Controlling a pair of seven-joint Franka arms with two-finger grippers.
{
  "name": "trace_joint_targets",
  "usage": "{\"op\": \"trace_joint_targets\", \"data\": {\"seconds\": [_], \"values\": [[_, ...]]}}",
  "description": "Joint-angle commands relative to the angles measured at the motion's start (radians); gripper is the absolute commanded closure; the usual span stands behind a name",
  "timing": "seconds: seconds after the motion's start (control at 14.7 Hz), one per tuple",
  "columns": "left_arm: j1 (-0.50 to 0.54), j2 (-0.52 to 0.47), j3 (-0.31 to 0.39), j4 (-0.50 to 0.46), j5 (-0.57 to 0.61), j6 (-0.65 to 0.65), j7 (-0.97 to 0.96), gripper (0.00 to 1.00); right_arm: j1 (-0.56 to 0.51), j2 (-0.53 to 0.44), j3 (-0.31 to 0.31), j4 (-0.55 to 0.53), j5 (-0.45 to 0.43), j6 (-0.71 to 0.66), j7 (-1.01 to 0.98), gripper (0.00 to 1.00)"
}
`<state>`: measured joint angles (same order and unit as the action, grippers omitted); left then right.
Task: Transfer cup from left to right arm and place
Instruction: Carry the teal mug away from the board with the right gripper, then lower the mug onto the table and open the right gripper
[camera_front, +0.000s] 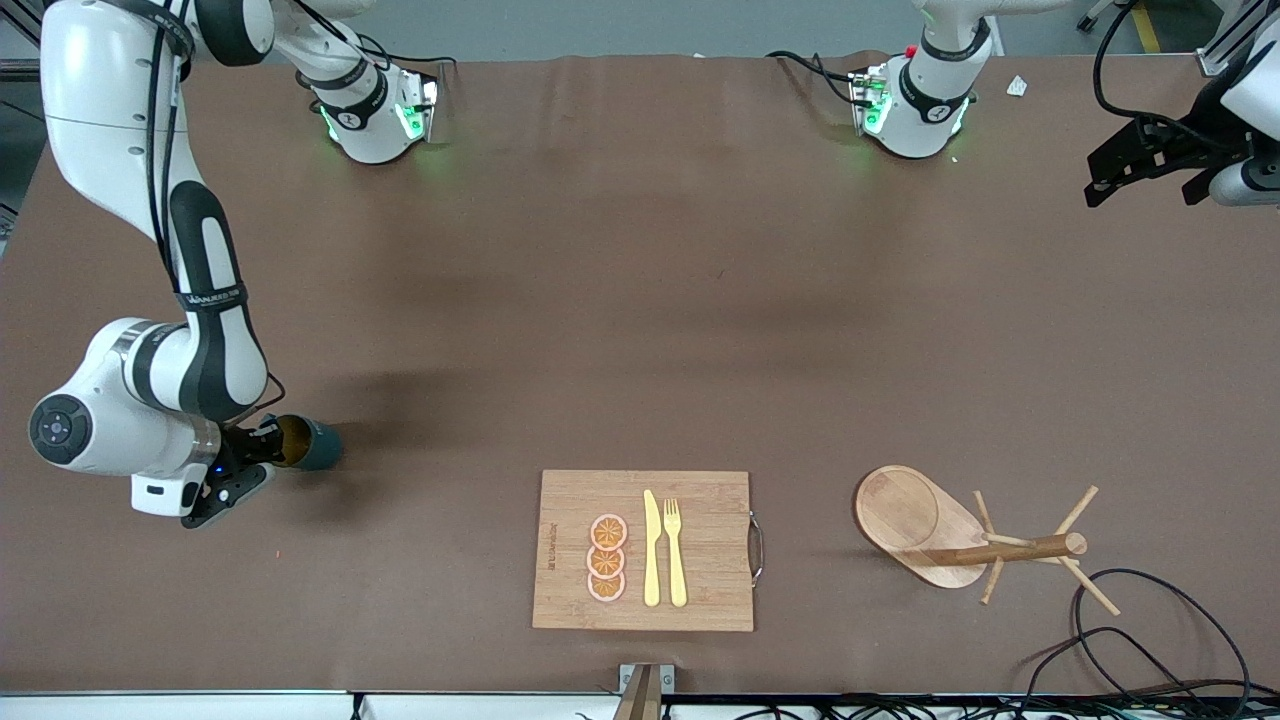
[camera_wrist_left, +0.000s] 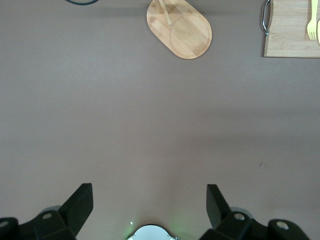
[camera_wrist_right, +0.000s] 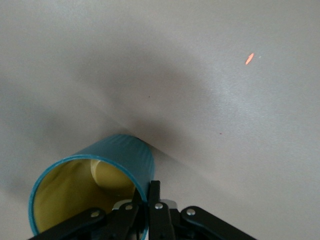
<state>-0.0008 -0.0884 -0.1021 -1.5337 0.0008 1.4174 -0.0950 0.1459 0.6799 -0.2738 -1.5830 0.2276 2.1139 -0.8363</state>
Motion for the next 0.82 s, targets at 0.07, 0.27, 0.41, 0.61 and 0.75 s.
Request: {"op": "trace_joint_targets", "data": {"seconds": [0.07,0.27,0.41,0.61,0.75], "values": [[0.004,-0.017,0.001,-0.031,-0.007,0.005,0.000,0.00,-0.006,-0.008,0.013,-0.002,-0.008,0.005,0.000,0.22],[0.004,-0.025,-0.011,-0.052,-0.005,0.020,0.000,0.00,-0.005,-0.022,0.013,0.027,-0.008,-0.005,-0.001,0.00],[0.009,-0.027,-0.013,-0.063,-0.004,0.031,0.000,0.00,-0.003,-0.061,0.013,0.035,-0.007,-0.006,0.002,0.00],[0.010,-0.028,-0.013,-0.062,-0.004,0.031,0.000,0.00,-0.003,-0.170,0.012,0.032,-0.008,-0.038,0.084,0.00],[0.010,-0.027,-0.013,-0.063,-0.001,0.037,0.000,0.00,0.000,-0.245,0.007,0.034,-0.019,-0.147,0.185,0.00]]}}
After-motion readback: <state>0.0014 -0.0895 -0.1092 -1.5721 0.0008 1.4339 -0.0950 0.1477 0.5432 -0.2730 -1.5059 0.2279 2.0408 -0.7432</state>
